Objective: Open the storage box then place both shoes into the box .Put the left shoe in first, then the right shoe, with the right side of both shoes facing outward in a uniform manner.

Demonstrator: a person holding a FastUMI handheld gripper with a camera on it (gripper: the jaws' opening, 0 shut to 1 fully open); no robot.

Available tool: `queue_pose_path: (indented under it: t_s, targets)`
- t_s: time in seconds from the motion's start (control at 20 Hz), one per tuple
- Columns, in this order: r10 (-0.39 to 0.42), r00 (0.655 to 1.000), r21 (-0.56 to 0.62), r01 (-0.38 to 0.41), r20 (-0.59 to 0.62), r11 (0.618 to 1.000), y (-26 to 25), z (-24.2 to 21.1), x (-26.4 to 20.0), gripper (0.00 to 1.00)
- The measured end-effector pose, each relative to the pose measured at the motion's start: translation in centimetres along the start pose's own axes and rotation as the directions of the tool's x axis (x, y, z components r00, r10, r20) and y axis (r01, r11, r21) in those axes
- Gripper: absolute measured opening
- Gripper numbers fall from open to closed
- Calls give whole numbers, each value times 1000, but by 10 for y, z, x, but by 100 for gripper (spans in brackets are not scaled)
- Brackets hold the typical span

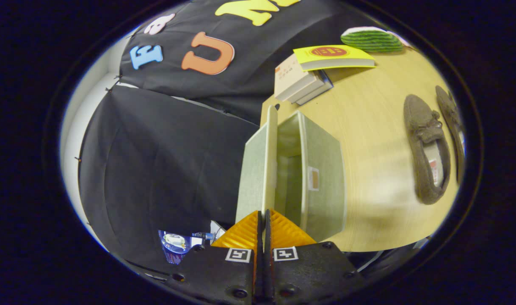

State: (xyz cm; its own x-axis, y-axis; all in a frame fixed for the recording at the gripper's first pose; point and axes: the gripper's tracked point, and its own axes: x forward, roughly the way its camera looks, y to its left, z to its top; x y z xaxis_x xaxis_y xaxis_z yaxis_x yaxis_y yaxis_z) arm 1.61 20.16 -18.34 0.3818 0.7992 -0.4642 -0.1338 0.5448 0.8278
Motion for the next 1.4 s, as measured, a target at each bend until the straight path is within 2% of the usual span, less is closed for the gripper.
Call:
queue_pose_path:
  t_s: [0.15,0.3,0.5,0.6,0.8,0.85,1.0,1.15,1.4]
  targets:
    - [73,997,-66,-72,13,995,58,9,-2,6]
    - [136,991,-203,-136,-11,970,112,2,13,6]
    - [166,984,-311,-180,-71,933,162,-15,51,6]
    - [159,983,-369,-181,-92,912,179,-18,71,9]
    - [153,980,-474,-195,-125,859,203,-24,81,25]
    - [147,981,-490,-189,-123,851,205,-23,84,40]
    - [123,989,-547,-146,-80,824,205,-17,81,65]
    - [111,994,-574,-104,-23,812,198,-5,57,93]
    - [50,985,-643,69,164,763,171,31,-4,93]
